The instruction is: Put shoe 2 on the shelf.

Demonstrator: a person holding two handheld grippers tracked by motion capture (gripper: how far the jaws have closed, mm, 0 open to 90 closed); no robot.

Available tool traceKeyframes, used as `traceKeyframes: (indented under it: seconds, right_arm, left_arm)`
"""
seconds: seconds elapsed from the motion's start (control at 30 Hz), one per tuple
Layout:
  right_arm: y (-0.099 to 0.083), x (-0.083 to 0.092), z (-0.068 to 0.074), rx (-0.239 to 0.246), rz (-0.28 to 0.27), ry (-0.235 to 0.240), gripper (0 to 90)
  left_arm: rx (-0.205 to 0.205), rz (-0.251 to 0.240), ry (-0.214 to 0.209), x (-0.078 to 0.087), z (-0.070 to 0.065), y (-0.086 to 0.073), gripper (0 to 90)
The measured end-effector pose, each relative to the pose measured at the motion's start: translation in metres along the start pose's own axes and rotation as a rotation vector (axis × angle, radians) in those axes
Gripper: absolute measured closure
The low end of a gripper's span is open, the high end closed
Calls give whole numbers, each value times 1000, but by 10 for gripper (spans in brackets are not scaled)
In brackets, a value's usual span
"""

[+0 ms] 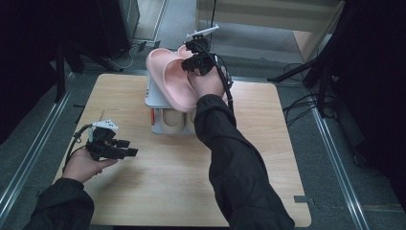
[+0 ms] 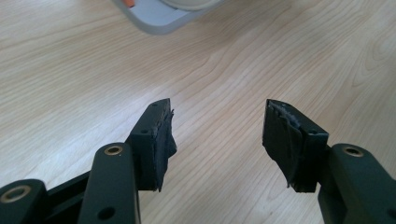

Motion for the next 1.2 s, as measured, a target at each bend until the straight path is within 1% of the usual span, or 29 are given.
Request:
traceKeyframes:
  seconds: [0.1,0.17,0.27,0.33,0.37,0.4,0.43,0.47,0.53,0.57,0.6,0.63,0.67,0.7,0.8,0.93,1.1,1.2]
  right_arm:
    - [6,-5,0,-48,-5,-57,771]
    - [8,-9,-1,-91,-4,-91,771]
    - [10,-17,-1,-144,10,-147,771]
    - [11,-23,1,-162,16,-177,770]
    - [11,-26,2,-157,14,-187,770]
    - [12,-28,3,-157,16,-200,768]
    - [13,-31,5,-164,15,-211,768]
    - [15,-33,6,-165,12,-217,767]
    - [16,-37,7,-190,6,-224,766]
    - [16,-37,7,-190,6,-224,766]
    - [17,-42,8,-201,14,-225,765]
    - [17,-43,8,-202,16,-232,765]
    - [17,-45,7,-194,25,-258,764]
    - [17,-45,7,-194,25,-258,764]
    - [16,-46,2,-190,31,-296,762]
    - [16,-48,-1,-195,34,-298,758]
    - [16,-50,0,-207,30,-299,749]
    - [16,-50,1,-202,30,-303,738]
  left_arm:
    - [-10,6,-14,-4,-3,4,425]
    - [-16,11,-21,-7,-4,6,430]
    - [-22,17,-31,-10,-7,8,431]
    - [-27,21,-33,-11,-8,9,431]
    - [-34,27,-37,-12,-8,10,431]
    - [-32,23,-37,-13,-9,10,431]
    - [-33,24,-42,-13,-10,11,431]
    - [-30,28,-42,-15,-10,12,432]
    - [-34,40,-45,-19,-11,14,432]
    - [-34,40,-45,-19,-11,14,432]
    - [-40,48,-40,-20,-12,14,432]
    - [-45,52,-41,-21,-13,13,432]
    - [-57,57,-37,-21,-13,13,432]
    - [-59,57,-38,-21,-14,12,432]
    - [-58,52,-37,-21,-14,13,432]
    - [-58,54,-37,-21,-14,13,432]
    - [-56,56,-37,-21,-14,13,431]
    - [-56,54,-37,-21,-14,13,430]
Point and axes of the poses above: each handheld gripper's, and its own axes: x roughly backward along the jaws, y roughly out of its top, z roughly to its left, the point moved 5 cm from there along -x, roughly forward along the jaws, and after that the axes turned 8 degrees about x, right-handed, at the moved point
